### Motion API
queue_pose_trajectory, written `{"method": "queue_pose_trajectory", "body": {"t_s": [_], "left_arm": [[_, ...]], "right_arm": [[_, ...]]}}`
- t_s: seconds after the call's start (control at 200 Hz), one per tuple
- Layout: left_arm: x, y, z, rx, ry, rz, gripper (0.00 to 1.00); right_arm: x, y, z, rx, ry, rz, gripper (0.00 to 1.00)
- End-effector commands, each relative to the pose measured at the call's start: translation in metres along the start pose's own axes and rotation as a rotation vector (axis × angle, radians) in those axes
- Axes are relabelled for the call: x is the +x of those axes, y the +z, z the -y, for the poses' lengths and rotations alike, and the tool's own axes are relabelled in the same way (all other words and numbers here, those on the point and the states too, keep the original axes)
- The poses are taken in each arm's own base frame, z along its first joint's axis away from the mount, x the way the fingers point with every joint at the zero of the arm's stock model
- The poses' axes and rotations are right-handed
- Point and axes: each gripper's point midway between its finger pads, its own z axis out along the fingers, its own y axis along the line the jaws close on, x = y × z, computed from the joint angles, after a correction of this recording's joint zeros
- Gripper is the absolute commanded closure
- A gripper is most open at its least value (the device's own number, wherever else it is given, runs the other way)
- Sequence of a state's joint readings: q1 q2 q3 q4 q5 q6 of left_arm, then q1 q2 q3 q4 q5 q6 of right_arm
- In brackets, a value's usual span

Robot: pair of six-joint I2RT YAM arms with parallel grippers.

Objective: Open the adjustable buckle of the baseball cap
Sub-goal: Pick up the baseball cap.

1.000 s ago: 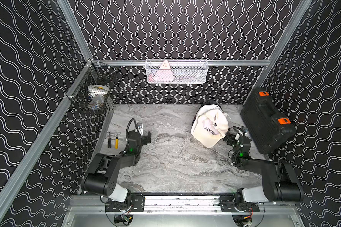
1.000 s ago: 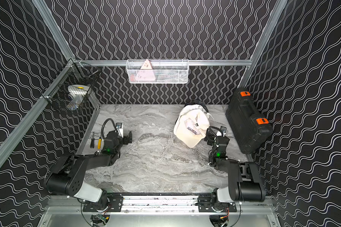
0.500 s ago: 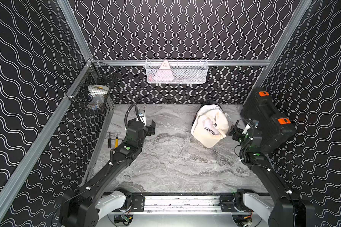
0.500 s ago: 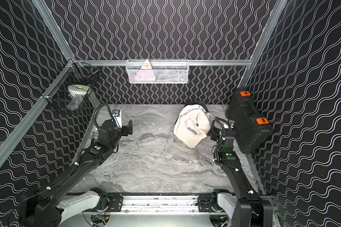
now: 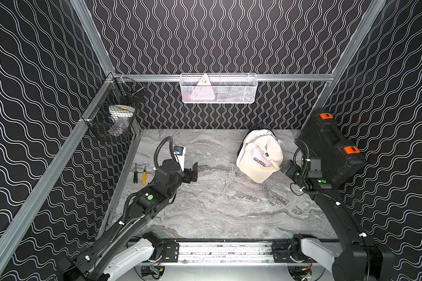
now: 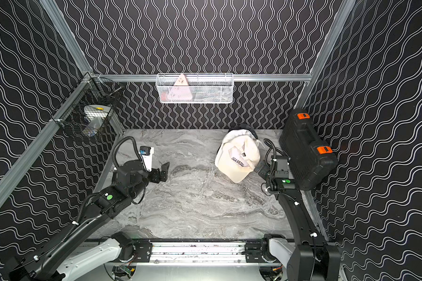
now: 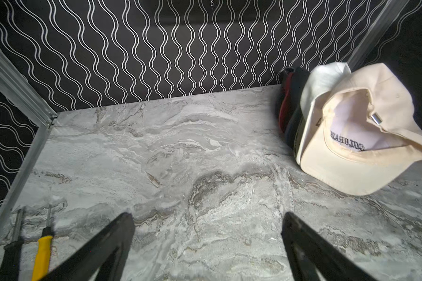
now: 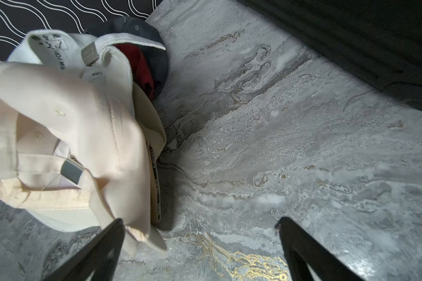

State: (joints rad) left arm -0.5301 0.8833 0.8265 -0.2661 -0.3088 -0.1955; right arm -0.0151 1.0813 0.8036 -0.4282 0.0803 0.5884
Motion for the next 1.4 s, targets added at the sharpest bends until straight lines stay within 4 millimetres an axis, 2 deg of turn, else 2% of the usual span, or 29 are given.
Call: {"method": "queue_pose_trajectory", "body": {"t_s": [0.0,0.11,0.225,0.345,0.52,0.836,1.046,1.241,1.396], "left_arm": [[0.008,-0.003,0.005,0.022,-0.042,-0.016,0.01],[0.010,-0.004,0.014,0.048,-0.040,-0.030,0.01],[0.007,-0.001,0.024,0.071,-0.026,-0.038,0.01],[0.002,0.004,0.035,0.107,-0.028,-0.030,0.01],[-0.002,0.014,0.050,0.140,-0.014,-0.038,0.03],[-0.003,0.008,0.055,0.162,0.004,-0.061,0.03],[-0.005,0.005,0.060,0.191,0.005,-0.070,0.04],[-0.003,0.011,0.063,0.198,0.043,-0.078,0.03],[-0.001,0.019,0.068,0.206,0.052,-0.080,0.03]], "right_arm": [[0.010,-0.009,-0.001,-0.016,0.032,-0.051,0.00],[0.006,-0.020,-0.016,-0.085,0.032,-0.059,0.01],[-0.008,-0.036,-0.033,-0.134,0.024,-0.057,0.02],[-0.016,-0.039,-0.049,-0.170,0.025,-0.086,0.03],[-0.010,-0.019,-0.057,-0.168,0.035,-0.169,0.18],[0.007,0.012,-0.038,-0.099,0.050,-0.211,0.16],[0.000,0.026,-0.042,-0.128,0.080,-0.208,0.24],[-0.008,0.039,-0.053,-0.170,0.100,-0.216,0.29],[-0.011,0.049,-0.062,-0.207,0.116,-0.224,0.30]]}}
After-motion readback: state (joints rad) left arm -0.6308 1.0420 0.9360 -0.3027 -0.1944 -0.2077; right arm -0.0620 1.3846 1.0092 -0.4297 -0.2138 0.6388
